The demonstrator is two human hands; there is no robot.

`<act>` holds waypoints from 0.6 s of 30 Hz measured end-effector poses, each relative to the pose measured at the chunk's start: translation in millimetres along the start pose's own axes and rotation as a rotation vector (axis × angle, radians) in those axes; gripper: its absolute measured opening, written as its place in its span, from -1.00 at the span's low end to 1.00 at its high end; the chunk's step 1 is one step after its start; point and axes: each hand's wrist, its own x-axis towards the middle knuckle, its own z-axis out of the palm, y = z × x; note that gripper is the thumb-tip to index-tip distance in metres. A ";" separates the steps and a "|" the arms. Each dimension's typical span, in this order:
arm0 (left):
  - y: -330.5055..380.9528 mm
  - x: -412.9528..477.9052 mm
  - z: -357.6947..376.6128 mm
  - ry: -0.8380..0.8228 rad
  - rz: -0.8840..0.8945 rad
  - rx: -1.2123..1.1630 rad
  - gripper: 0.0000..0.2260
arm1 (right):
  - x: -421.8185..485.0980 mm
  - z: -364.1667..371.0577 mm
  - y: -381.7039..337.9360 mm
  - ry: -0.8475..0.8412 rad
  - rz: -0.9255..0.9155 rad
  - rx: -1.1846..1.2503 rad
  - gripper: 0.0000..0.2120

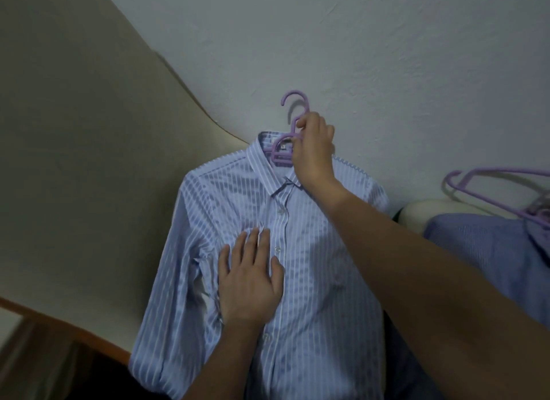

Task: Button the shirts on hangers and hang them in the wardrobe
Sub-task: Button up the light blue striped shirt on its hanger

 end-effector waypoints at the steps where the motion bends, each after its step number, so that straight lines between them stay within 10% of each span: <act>1: 0.3 0.4 -1.8 0.007 0.000 -0.008 -0.47 | -1.5 -2.2 -3.2 0.004 -0.008 0.040 -0.73; 10: -1.5 -3.6 -42.2 -0.099 -0.058 -0.356 -0.37 | -20.7 -76.8 -55.2 0.006 -0.052 0.003 -0.63; 18: 16.6 -17.2 -190.2 0.540 0.043 -0.483 -0.60 | -29.1 -186.9 -120.9 0.279 -0.061 0.038 -0.55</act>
